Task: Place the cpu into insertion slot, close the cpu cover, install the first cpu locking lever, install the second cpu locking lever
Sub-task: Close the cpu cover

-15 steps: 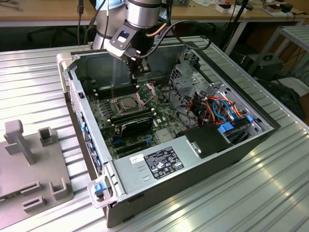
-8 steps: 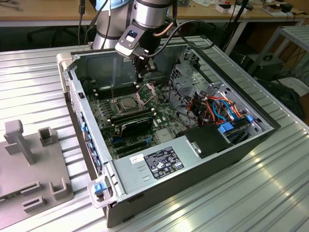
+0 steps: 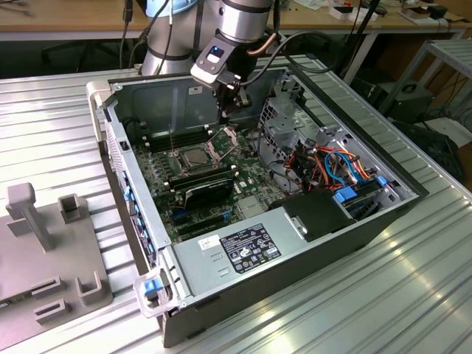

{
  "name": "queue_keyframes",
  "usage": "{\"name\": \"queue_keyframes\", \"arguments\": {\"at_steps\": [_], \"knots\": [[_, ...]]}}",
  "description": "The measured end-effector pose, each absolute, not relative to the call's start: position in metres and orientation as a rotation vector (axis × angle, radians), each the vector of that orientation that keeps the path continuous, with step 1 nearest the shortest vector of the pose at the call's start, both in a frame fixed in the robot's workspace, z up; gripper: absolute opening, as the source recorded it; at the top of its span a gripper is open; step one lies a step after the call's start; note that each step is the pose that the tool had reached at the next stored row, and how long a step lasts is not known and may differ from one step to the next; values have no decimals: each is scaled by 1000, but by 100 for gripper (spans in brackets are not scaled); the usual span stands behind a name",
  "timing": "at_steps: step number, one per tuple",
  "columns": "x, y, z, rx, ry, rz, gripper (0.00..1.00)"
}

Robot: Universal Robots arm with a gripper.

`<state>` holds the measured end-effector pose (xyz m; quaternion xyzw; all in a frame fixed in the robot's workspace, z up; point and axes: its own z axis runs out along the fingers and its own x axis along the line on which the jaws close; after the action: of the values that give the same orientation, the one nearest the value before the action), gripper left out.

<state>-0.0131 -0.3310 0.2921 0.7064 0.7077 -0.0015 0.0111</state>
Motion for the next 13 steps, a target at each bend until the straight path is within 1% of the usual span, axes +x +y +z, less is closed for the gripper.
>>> {"name": "queue_keyframes", "arguments": {"at_steps": [13], "knots": [[-12, -331, 292, 2204, 2208, -5, 11]]}}
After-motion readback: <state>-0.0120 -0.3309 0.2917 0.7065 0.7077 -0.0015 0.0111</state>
